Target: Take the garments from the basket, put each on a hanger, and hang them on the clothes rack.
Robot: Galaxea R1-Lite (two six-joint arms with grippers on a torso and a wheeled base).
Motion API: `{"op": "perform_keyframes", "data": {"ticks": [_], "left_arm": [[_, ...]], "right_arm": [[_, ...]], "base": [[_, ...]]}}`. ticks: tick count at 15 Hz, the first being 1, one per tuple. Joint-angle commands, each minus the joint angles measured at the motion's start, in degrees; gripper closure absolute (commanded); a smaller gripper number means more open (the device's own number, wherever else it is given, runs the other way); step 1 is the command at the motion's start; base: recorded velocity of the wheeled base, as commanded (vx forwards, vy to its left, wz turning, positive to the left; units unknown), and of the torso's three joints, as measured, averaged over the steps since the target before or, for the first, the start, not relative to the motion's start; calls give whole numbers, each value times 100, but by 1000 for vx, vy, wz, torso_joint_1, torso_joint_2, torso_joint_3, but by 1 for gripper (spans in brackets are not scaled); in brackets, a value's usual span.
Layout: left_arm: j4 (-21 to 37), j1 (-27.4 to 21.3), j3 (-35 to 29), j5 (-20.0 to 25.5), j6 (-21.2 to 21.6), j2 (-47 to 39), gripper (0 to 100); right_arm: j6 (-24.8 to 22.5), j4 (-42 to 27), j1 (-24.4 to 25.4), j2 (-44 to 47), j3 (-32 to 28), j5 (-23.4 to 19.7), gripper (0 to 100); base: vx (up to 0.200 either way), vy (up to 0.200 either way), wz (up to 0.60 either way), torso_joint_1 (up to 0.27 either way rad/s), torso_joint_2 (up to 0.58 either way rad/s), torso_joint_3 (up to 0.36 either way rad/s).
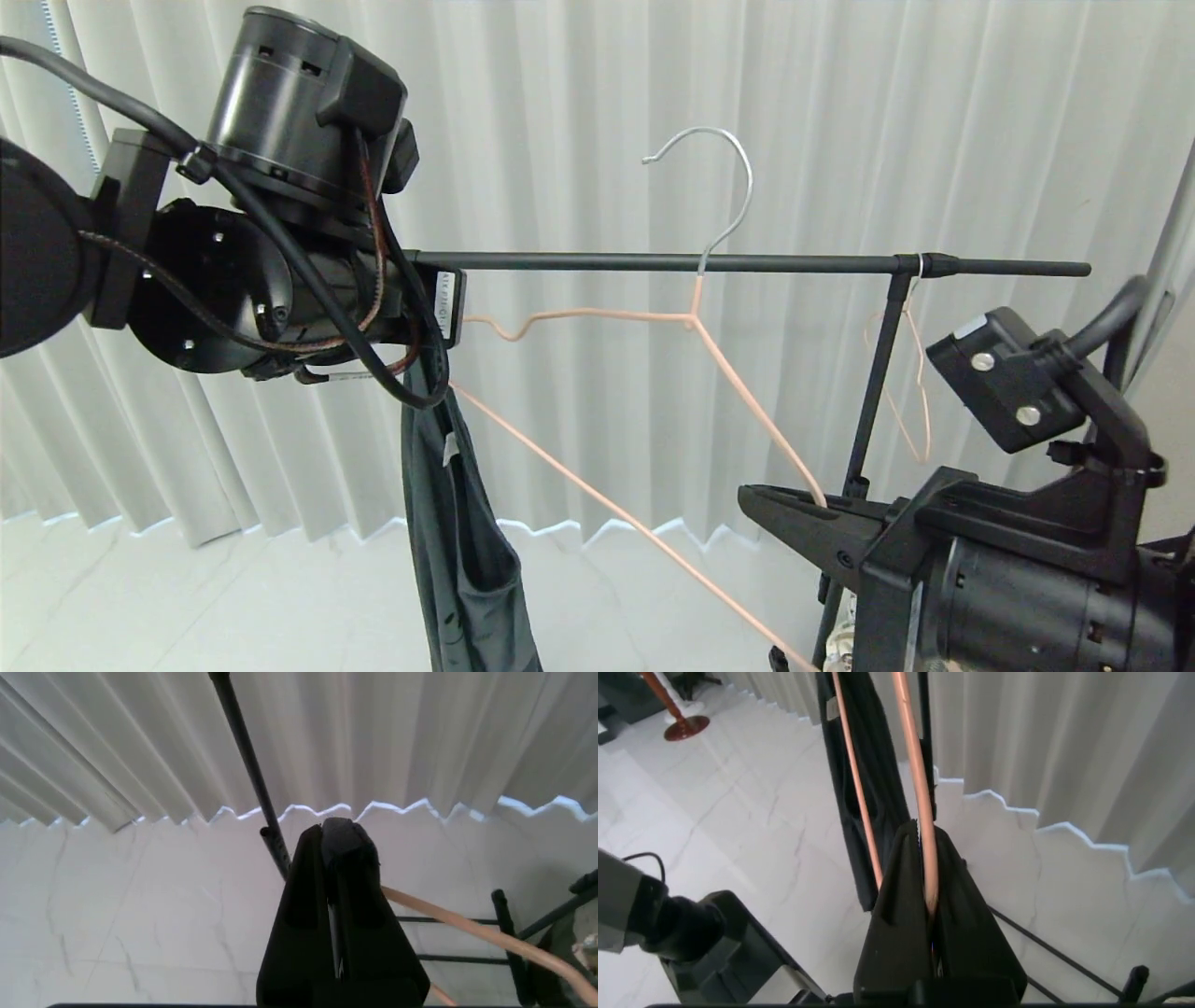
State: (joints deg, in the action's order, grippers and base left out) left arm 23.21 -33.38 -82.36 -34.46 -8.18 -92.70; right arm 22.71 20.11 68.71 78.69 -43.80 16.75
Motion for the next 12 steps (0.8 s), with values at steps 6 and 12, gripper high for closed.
{"op": "perform_keyframes", "data": {"ticks": [6, 12], "left_arm": [[-36, 200, -96, -52, -26, -170, 100], [-45, 209, -105, -166, -43, -187, 100]], "right_arm": [[-47, -51, 275, -284, 153, -23, 100], [-127, -139, 143, -99, 153, -23, 100]], "base": [[0, 0, 0, 0, 0, 0], [0, 0, 0, 0, 0, 0]]}}
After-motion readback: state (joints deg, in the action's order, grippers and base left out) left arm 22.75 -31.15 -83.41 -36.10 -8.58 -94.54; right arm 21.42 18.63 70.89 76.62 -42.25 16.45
